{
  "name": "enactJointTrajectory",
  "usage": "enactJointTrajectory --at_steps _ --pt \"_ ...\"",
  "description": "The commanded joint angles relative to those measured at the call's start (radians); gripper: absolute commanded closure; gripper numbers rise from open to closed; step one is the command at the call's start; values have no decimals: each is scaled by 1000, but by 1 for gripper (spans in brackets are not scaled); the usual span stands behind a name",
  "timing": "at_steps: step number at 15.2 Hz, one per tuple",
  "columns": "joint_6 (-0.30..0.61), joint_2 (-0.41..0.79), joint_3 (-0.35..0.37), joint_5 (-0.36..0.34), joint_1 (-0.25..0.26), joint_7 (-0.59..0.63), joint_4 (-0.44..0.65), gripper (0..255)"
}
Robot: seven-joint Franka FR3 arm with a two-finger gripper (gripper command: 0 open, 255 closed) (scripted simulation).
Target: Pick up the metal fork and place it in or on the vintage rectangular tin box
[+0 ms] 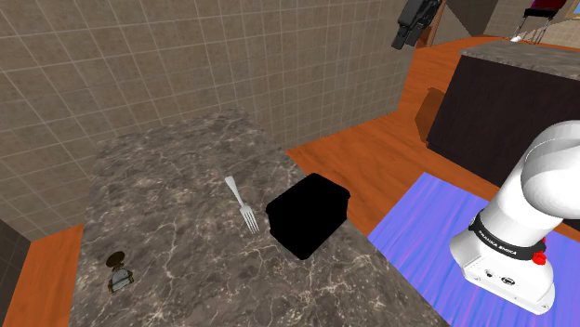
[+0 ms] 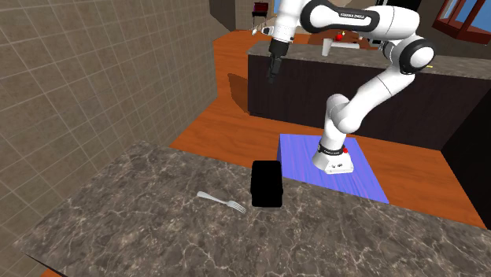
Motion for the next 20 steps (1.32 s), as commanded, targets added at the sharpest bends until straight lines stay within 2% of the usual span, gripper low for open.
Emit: enactJointTrajectory --at_steps 1,11,16,20 --pt "0 0 0 0 0 0 0 0" --pt "209 112 229 65 30 256 -91 0" --pt "314 225 346 73 35 391 -83 0" --pt "391 340 439 54 28 508 -50 0"
